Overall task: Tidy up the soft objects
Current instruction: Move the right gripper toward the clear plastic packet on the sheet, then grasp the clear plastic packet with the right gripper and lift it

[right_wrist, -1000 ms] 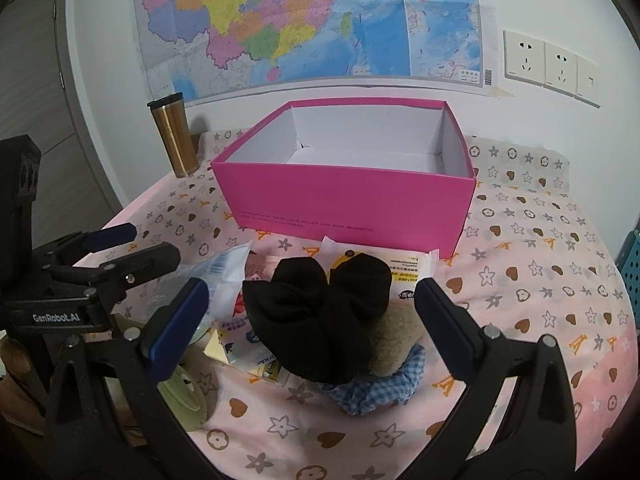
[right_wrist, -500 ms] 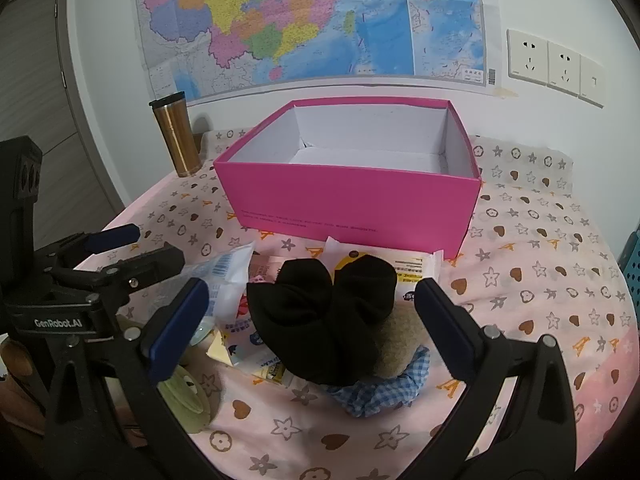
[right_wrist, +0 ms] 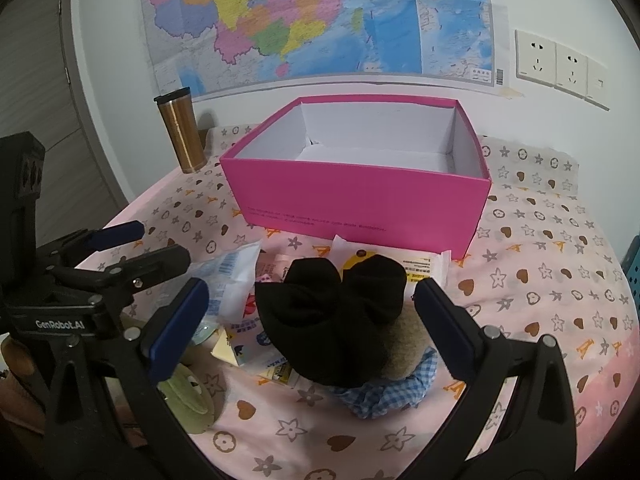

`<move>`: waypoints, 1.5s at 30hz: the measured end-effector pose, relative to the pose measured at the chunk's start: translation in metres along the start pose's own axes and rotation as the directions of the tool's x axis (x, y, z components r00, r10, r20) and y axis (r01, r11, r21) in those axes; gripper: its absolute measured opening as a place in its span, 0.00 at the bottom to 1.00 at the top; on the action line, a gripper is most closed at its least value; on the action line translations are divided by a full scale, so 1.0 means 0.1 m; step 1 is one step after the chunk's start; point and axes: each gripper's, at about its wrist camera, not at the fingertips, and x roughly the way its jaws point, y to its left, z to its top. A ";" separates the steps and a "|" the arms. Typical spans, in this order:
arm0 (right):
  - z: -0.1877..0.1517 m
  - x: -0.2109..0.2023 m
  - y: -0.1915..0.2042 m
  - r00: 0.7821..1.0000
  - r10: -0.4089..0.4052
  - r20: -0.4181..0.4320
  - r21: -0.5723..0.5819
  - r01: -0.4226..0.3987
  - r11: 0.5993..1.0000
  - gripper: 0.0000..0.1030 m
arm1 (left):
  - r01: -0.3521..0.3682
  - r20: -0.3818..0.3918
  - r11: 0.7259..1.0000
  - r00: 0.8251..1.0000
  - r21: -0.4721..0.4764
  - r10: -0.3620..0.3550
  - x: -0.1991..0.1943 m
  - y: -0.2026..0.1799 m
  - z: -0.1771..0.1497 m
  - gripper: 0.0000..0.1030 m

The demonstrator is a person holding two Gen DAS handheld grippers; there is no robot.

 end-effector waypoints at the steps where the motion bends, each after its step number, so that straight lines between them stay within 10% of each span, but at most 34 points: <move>1: 0.00 0.00 0.01 1.000 0.004 -0.002 -0.003 -0.004 1.000 1.00 | 0.001 0.000 1.000 1.000 0.000 -0.001 0.00 0.00 0.00 1.00; 25: 0.30 0.87 0.45 0.954 0.155 -0.257 -0.150 -0.198 0.969 0.75 | 0.113 -0.120 0.976 0.983 -0.184 -0.136 0.24 0.92 -0.33 0.99; 29: 0.25 1.03 0.48 0.929 0.178 -0.324 -0.147 -0.235 0.961 0.74 | 0.152 -0.157 0.965 0.970 -0.214 -0.188 0.35 1.00 -0.38 0.99; 39: 0.21 1.00 0.53 0.932 0.211 -0.294 -0.165 -0.267 0.949 0.31 | 0.315 -0.227 0.922 0.903 -0.224 -0.364 0.55 1.01 -0.46 0.99; 45: 0.24 0.93 0.55 0.942 0.209 -0.264 -0.185 -0.263 0.947 0.26 | 0.353 -0.212 0.902 0.889 -0.247 -0.406 0.56 1.00 -0.44 0.73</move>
